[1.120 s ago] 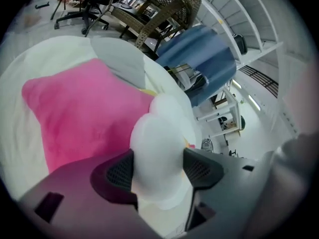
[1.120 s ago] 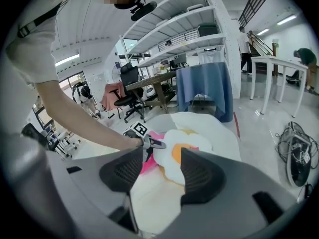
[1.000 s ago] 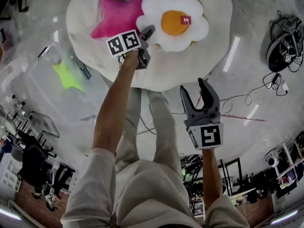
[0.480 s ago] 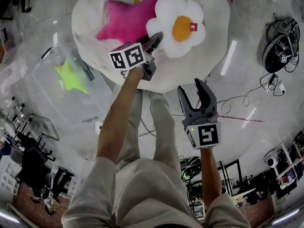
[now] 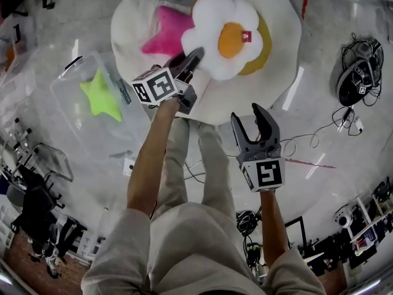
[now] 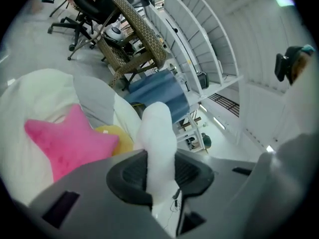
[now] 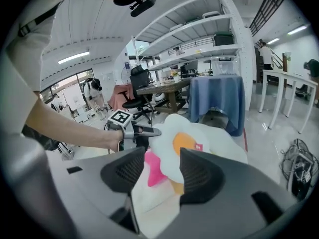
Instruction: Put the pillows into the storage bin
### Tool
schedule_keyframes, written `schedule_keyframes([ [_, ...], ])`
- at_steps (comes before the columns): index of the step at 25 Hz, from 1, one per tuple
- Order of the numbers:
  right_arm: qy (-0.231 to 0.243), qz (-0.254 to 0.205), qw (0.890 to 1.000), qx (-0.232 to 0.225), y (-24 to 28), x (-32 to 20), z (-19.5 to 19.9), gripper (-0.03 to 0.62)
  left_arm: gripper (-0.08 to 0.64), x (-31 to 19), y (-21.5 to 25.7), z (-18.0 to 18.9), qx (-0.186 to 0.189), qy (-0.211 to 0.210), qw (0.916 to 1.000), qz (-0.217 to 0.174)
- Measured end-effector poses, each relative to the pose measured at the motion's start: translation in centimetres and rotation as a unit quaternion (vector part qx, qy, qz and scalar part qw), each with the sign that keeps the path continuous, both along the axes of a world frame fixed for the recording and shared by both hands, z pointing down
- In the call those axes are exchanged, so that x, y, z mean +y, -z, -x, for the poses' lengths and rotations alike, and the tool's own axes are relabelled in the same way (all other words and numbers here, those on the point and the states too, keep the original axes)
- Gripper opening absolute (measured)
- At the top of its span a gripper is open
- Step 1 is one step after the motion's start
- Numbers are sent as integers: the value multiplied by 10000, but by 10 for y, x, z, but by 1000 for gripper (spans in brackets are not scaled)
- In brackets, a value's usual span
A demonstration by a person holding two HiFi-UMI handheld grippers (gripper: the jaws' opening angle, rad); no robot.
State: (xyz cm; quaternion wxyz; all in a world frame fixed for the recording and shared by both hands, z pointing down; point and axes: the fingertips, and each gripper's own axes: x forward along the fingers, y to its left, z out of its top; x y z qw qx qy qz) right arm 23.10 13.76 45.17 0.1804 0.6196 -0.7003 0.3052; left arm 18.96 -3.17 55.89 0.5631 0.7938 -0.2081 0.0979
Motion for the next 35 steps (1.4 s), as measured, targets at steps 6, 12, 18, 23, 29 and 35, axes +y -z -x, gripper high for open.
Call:
schedule_keyframes([
  [6,472,-135,9988,58,19,-26,42,202,112,-32,35,92,-123,587,9979,-255],
  [12,1095,-183,9938,17,38,-62,129,201,112,-72,70,233,-247,1481,9873,-525],
  [18,1843,-227,9826,13,33,-80,204,201,112,-74,78,346,-314,2288,9707,-667],
  [23,2495,-401,9675,-68,43,-98,270,199,112,-61,94,444,-476,3003,9495,-771],
  [29,3194,-450,9465,-113,45,-106,354,199,112,-29,101,559,-695,3737,9216,-788],
  [35,3715,-472,9271,-134,40,-101,414,199,112,21,84,635,-893,4329,8950,-599],
])
